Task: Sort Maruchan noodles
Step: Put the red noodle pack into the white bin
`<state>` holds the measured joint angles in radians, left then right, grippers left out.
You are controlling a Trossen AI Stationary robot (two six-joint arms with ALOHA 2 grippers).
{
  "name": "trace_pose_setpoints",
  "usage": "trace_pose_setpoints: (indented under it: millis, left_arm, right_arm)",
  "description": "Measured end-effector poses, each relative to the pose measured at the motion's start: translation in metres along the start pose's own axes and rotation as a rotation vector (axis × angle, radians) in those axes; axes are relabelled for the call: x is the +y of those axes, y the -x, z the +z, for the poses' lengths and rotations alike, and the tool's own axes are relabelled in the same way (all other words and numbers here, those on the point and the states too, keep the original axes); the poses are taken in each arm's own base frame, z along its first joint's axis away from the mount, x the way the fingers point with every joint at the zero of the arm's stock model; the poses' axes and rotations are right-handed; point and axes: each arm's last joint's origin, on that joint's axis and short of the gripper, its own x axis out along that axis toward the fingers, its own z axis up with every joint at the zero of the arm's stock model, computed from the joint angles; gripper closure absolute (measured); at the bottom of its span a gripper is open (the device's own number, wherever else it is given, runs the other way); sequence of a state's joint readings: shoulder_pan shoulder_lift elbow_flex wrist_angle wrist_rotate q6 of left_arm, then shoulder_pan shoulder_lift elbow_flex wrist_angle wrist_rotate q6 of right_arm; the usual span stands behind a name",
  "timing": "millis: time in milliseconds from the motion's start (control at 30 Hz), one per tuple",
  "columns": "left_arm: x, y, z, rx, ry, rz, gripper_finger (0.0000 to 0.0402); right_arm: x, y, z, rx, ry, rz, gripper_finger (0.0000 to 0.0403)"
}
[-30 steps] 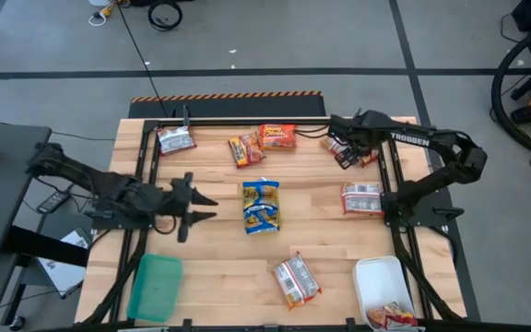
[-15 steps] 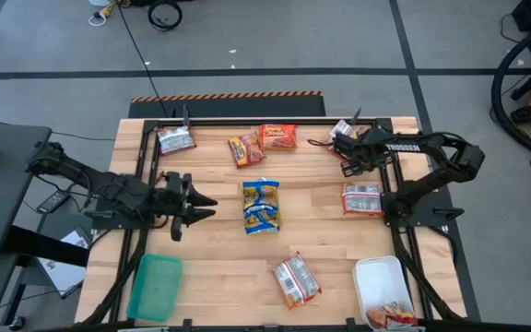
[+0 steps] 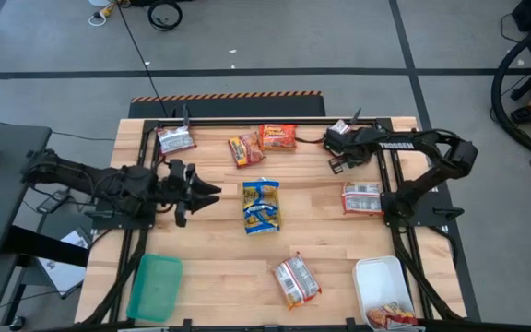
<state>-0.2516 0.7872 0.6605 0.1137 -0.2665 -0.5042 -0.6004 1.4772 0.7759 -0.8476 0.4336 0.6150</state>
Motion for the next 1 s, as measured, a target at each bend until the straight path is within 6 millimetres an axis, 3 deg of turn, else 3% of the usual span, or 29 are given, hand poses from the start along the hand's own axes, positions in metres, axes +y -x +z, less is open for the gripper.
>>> trace_pose_setpoints:
  millis: [200, 333, 567, 733, 867, 1000]
  left_arm:
    - [-0.003, 0.000, 0.014, -0.043, 0.057, -0.209, 0.0260]
    - [-0.007, 0.001, 0.018, -0.038, 0.061, -0.280, 0.0260]
    - [-0.030, 0.007, 0.036, 0.007, -0.004, -0.364, 0.0260]
    - [-0.050, 0.016, 0.054, 0.093, -0.093, -0.350, 0.0260]
    - [-0.060, 0.021, 0.065, 0.159, -0.126, -0.340, 0.0260]
    - [-0.069, 0.027, 0.065, 0.185, -0.127, -0.391, 0.0260]
  right_arm:
    - [0.029, 0.056, 0.011, -0.109, 0.067, 0.190, 0.0389]
    - [0.039, 0.082, 0.012, -0.179, 0.152, 0.210, 0.0343]
    - [0.065, 0.090, -0.011, -0.337, 0.403, 0.207, 0.0239]
    - [0.085, 0.089, -0.036, -0.442, 0.502, 0.236, 0.0222]
    - [0.083, 0.085, -0.046, -0.423, 0.428, 0.173, 0.0221]
    - [0.076, 0.068, -0.054, -0.333, 0.386, 0.142, 0.0225]
